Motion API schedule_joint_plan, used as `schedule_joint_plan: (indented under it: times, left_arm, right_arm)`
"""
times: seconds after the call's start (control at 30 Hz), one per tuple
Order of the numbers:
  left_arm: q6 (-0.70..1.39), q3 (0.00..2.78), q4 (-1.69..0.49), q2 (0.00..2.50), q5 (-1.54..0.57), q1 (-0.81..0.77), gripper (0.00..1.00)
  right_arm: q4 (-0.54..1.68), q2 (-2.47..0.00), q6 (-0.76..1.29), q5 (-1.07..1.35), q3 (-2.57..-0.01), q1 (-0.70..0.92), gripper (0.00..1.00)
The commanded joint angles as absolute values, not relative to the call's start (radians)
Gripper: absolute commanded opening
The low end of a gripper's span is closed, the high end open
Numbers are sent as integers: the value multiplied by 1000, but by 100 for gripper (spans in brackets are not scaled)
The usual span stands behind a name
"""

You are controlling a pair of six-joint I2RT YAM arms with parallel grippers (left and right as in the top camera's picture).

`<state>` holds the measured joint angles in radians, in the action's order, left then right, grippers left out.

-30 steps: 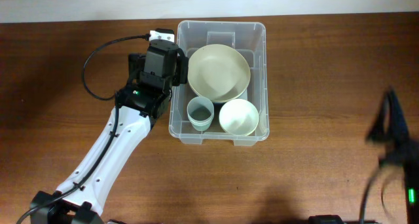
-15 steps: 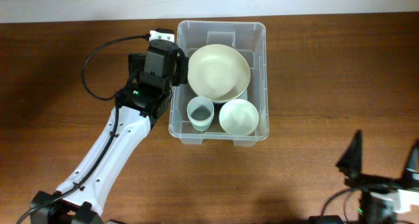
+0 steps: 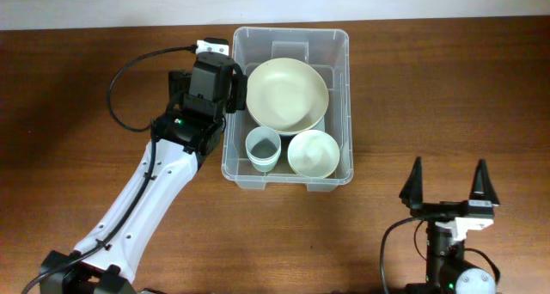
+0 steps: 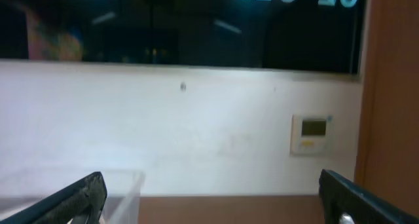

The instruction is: Pack container

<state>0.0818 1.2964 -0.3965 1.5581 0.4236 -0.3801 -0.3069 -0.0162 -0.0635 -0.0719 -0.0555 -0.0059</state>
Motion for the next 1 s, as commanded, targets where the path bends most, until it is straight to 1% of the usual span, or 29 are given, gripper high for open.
schedule_joint_plan:
  times: [0.0,0.17,0.73,0.97]
  left_arm:
    - [73,1314,-395,1537,435,-377,99]
    - [73,1314,-398,1537,435,-377,99]
    - [73,1314,-398,1537,435,-377,99]
    - [73,1314,-398,1537,435,-377,100]
  right_arm:
    - [-315,-4,-67,-56,-25,-10,99]
    - [-272,-4,-67,-56,-6,-10,99]
    - [73,-4,-72,-56,-6,-7,99]
    - [79,-4,-71,-37,-6,-7,99]
